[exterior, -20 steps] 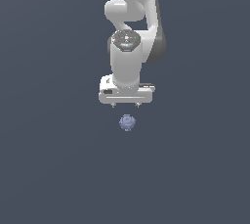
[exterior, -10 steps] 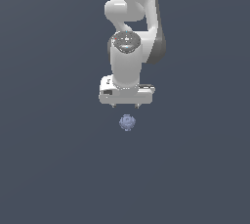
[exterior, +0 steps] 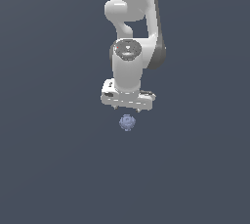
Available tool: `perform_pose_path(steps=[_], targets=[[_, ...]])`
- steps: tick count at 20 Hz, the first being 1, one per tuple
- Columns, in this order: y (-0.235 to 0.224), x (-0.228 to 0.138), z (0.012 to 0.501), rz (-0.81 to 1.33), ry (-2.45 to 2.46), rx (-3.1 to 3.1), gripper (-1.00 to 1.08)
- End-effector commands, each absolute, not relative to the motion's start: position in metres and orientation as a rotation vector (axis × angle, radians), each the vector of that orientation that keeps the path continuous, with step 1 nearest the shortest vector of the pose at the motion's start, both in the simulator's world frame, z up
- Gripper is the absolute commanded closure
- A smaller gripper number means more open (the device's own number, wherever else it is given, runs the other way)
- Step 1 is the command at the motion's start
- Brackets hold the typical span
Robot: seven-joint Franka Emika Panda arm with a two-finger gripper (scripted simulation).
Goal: Pick up the object and move it to a goal position.
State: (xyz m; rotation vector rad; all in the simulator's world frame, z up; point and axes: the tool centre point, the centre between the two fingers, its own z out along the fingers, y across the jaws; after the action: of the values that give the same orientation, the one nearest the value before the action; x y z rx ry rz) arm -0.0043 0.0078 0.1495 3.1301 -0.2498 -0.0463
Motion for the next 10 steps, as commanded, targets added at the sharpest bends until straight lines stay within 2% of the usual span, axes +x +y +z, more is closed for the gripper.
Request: perform_pose_path(steps=[1,10], targets=[[0.01,-0.003,0.142,-0.041,-0.34,3.122,-0.92],[0.016,0.0,0.112,-0.019,-0.696,3.064,-0.92]])
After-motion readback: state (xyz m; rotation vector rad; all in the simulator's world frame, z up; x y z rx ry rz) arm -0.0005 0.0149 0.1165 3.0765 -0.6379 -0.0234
